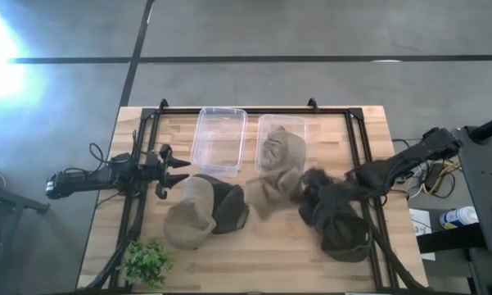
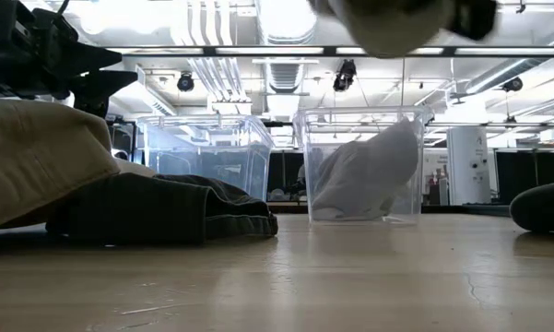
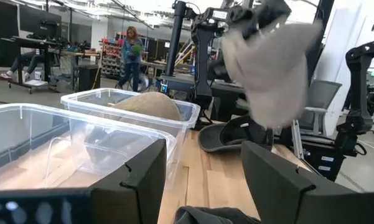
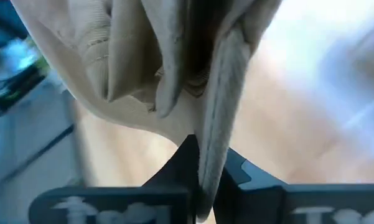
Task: Pick & Place hat
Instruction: Put the right brown cap into the right transparent bin
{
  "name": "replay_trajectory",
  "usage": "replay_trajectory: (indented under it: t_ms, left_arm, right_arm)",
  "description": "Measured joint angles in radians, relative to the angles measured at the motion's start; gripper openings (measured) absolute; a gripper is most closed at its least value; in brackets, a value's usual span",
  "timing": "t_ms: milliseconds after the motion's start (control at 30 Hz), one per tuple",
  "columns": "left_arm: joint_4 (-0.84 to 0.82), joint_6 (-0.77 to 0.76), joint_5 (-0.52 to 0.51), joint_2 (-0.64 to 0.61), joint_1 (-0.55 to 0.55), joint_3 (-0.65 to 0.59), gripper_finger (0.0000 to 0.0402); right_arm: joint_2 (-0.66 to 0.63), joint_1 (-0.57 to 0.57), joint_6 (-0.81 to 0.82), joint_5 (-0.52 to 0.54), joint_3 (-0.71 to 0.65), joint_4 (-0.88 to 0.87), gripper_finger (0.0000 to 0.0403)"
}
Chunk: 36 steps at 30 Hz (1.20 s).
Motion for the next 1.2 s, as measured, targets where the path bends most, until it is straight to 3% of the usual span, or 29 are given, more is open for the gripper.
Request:
replay_trajectory:
  t_ms: [167,267,400,633,833,1033,1200]
  left_arm:
    - [0.0,0.0,-0.005,0.0,0.0,0.0,0.0202]
    - [-0.001,0.0,-0.005,0.0,0.0,0.0,0.0202]
    - [-0.001,0.0,-0.005,0.0,0.0,0.0,0.0202]
    - [-0.001,0.0,-0.005,0.0,0.0,0.0,0.0202]
    - [-0.001,0.0,-0.005,0.0,0.0,0.0,0.0202]
    - [0.0,0.0,-0.004,0.0,0.0,0.0,0.0202]
    - [0.001,-0.002,-0.004,0.0,0.0,0.0,0.0202]
  right_arm:
    - [0.008,-0.092,-0.465,0.286,0.167,-0.174,0.0014]
    - [0.03,-0.169,-0.699,0.36,0.234,-0.254,0.0014]
    - [0.064,-0.277,-0.887,0.448,0.282,-0.352,0.0013]
    - [0.115,-0.383,-1.246,0.799,0.248,-0.387,0.0013]
    - [0.178,-0.439,-1.426,0.826,0.185,-0.385,0.0013]
    - [0.246,-0.439,-1.497,0.817,0.116,-0.356,0.0013]
    - [0.302,-0.408,-1.495,0.661,0.078,-0.293,0.0013]
